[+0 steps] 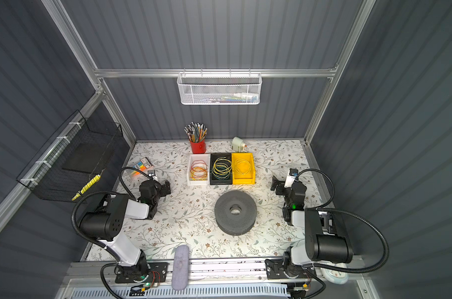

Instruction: Wrap the cables

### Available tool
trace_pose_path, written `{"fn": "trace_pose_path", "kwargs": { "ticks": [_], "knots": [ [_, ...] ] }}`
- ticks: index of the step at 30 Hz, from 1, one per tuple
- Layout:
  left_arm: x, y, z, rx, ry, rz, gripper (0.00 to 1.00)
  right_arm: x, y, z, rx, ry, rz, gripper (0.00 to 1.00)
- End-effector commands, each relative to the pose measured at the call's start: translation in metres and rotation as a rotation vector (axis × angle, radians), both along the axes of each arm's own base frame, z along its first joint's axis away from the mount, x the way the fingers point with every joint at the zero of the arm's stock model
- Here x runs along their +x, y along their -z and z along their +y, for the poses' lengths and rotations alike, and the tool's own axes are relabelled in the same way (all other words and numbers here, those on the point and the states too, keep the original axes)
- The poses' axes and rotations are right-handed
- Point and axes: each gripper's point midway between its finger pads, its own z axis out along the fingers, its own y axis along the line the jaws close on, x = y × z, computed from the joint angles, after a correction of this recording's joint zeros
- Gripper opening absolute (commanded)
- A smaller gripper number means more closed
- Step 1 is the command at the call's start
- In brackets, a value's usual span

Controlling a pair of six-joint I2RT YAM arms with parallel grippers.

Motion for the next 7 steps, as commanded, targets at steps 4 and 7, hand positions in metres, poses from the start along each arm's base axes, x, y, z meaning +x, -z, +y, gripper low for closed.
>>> {"fn": "trace_pose_path", "kwargs": {
  "ticks": [4, 7],
  "knots": [
    [0.0043, -0.0100, 0.0004, 0.006, 0.006, -0.038, 1.00, 0.0054, -0.0048, 0.0024, -0.011, -0.019, -0.010, 0.99],
    [0.0042, -0.0101, 0.0005, 0.006, 0.006, -0.039, 1.00, 0.0040, -0.0062, 0.0023, -0.012, -0.018, -0.018, 0.99]
  ]
}}
